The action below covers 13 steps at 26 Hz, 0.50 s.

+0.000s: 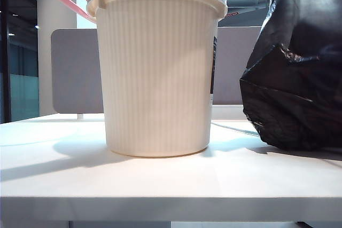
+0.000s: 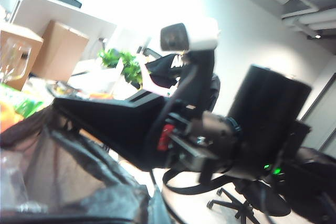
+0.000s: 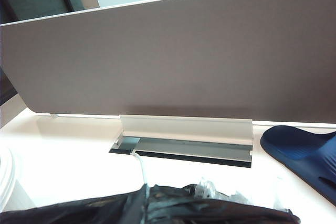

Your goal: Open the ring lid of the trash can, pull out the black garbage bag inside, and place it on the table.

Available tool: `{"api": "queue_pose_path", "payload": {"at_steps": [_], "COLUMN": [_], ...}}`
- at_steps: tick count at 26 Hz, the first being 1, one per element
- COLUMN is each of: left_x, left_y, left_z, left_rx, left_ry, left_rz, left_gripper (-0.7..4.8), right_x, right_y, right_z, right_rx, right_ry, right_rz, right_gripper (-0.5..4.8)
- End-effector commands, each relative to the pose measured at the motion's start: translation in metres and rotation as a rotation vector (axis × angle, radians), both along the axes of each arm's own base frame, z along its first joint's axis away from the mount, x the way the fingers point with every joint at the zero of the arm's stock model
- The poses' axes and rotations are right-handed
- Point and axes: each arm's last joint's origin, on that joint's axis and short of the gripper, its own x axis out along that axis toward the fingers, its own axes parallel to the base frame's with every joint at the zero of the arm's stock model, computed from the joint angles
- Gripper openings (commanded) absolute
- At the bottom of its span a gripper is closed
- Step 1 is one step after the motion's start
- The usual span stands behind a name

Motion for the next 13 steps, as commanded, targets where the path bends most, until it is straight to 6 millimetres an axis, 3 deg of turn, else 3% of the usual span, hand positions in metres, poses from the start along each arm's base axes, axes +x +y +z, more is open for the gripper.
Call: {"api": "queue_pose_path", "payload": {"at_steps": [1, 13], "left_x": [0.004, 0.008], "left_y": [-0.004, -0.006], "left_z": [-0.009, -0.019], "left_rx": [0.023, 0.075], "left_ry": [0.012, 0.051], "left_rz": [0.016, 0.092], "left_gripper": [-0.06, -0.06], "right_x": [-0.001, 0.002], "right_y": [0.002, 0.006], "right_z": [0.001, -0.025], "right_rx": [-0.001, 0.012], "right_ry": [-0.022, 0.035], "right_rz": [0.022, 0.051], "right_gripper": [-0.05, -0.05]}}
